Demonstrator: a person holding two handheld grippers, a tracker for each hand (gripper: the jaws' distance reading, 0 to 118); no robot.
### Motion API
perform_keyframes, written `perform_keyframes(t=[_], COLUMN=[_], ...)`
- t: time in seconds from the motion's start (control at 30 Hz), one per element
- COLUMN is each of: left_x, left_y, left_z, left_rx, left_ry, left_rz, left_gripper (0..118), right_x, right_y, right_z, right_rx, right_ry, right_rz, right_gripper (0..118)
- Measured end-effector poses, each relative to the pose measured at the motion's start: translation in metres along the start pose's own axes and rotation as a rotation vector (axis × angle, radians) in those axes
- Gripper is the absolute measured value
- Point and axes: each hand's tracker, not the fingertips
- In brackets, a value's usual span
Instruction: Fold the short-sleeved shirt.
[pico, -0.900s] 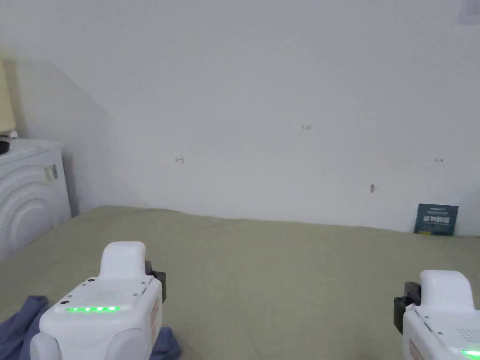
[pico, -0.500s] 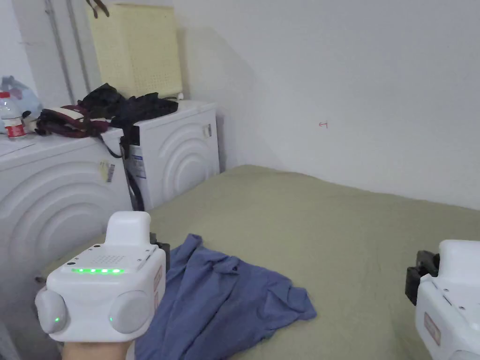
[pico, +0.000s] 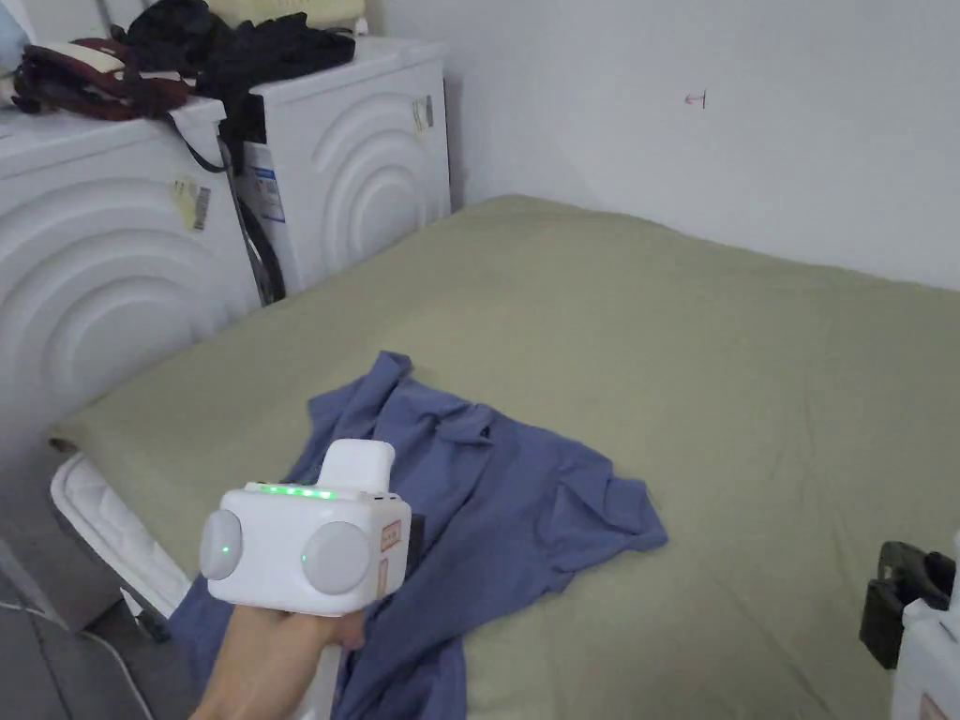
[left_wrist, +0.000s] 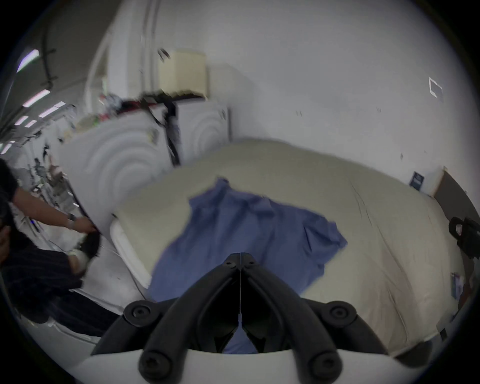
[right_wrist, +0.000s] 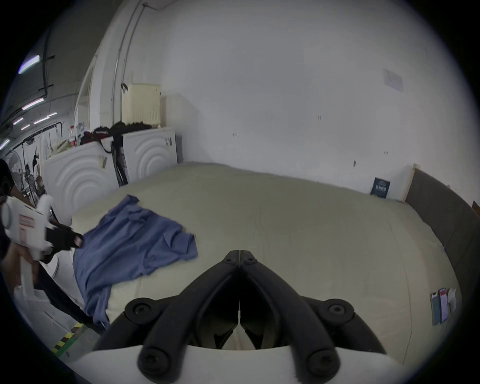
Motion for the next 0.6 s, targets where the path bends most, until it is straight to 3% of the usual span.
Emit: perform_keyframes(t=[0.03, 0.07, 0.1, 0.13, 0.3, 0.37, 0.4, 0.43, 0.47, 0.5, 0.53, 0.6], left_x=[0.004, 0.004, 0.000, -0.003, 0.007, 0.009, 0.011, 0.000, -0.003, -0.004, -0.008, -0.002], left_y=[-0.007, -0.007, -0.008, -0.008, -0.019, -0.018, -0.017, -0.011, -0.005, -0.001, 0.003, 0.007], left_z=[-0.017, -0.038, -0.055, -0.070, -0.097, -0.088, -0.080, -0.082, -0.074, -0.072, -0.071, -0.059], left_rx=[-0.052, -0.129, -0.186, -0.218, -0.290, -0.279, -0.269, -0.242, -0.187, -0.173, -0.240, -0.209], left_ry=[-0.001, -0.020, -0.045, -0.037, -0.008, -0.039, -0.044, -0.049, -0.036, -0.077, -0.077, -0.056], left_rz=[-0.017, -0.048, -0.036, -0.011, -0.125, -0.061, -0.080, -0.097, -0.069, -0.007, 0.002, -0.032], left_gripper=[18, 52, 105, 118, 114, 111, 86, 40, 2, 3, 3, 3], right_x=[0.000, 0.000, 0.001, 0.001, -0.004, -0.006, -0.005, -0.004, -0.004, -0.002, 0.000, 0.007], right_y=[-0.005, -0.009, -0.014, -0.018, -0.031, -0.035, -0.036, -0.037, -0.038, -0.039, -0.039, -0.038], right_z=[-0.004, -0.012, -0.016, -0.020, -0.034, -0.034, -0.032, -0.030, -0.028, -0.025, -0.020, -0.006], right_rx=[-0.027, -0.064, -0.084, -0.101, -0.154, -0.168, -0.173, -0.175, -0.173, -0.173, -0.173, -0.166], right_ry=[-0.005, -0.012, -0.005, -0.002, -0.018, -0.008, -0.004, -0.001, 0.000, 0.003, 0.005, 0.005], right_rz=[0.000, 0.010, 0.018, 0.026, 0.051, 0.042, 0.037, 0.034, 0.029, 0.025, 0.020, 0.004], right_gripper=[0, 0, 0, 0, 0, 0, 0, 0, 0, 0, 0, 0])
